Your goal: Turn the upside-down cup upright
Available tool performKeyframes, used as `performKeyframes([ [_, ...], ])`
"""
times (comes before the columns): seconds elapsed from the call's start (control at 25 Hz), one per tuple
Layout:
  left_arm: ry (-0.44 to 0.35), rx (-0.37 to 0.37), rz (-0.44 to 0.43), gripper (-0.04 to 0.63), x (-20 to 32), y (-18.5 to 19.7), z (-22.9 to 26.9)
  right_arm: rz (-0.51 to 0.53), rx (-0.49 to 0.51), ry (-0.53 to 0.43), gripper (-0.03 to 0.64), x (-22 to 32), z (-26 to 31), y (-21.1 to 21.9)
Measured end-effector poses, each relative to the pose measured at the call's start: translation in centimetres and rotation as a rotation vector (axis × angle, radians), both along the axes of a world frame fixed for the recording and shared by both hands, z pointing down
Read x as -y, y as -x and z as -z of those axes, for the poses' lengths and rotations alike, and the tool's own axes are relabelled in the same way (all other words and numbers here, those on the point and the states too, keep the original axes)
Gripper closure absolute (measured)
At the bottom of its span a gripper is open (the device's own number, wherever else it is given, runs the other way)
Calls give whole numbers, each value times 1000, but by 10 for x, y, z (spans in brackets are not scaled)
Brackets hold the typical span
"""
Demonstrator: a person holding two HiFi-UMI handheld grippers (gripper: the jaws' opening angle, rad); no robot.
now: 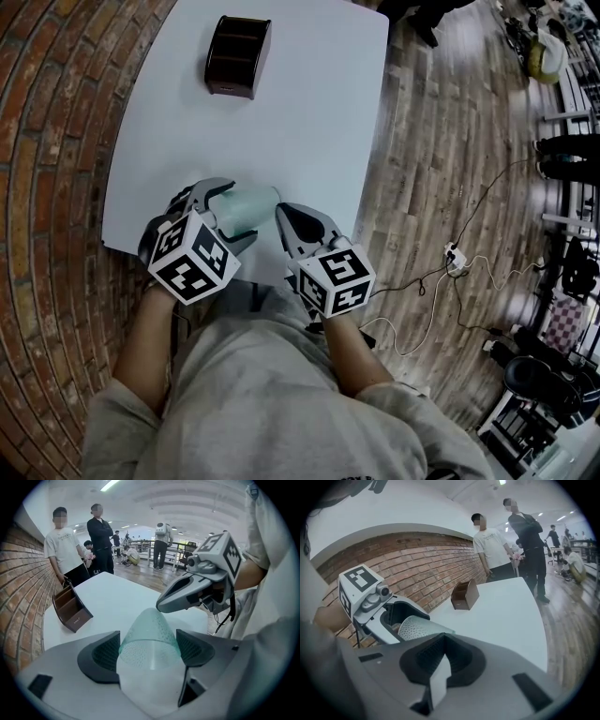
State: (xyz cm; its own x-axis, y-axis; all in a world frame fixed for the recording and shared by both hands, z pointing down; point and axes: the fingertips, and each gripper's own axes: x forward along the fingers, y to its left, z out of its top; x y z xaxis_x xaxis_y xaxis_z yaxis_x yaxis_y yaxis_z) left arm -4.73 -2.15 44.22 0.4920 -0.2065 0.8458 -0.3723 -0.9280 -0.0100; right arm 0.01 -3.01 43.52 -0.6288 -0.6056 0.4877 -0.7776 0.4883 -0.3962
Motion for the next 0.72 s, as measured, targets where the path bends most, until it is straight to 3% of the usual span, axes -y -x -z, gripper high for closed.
performKeyframes([
  [0.72,-9,-22,-16,222,3,-13,11,6,48,102,611,-6,-32,9],
])
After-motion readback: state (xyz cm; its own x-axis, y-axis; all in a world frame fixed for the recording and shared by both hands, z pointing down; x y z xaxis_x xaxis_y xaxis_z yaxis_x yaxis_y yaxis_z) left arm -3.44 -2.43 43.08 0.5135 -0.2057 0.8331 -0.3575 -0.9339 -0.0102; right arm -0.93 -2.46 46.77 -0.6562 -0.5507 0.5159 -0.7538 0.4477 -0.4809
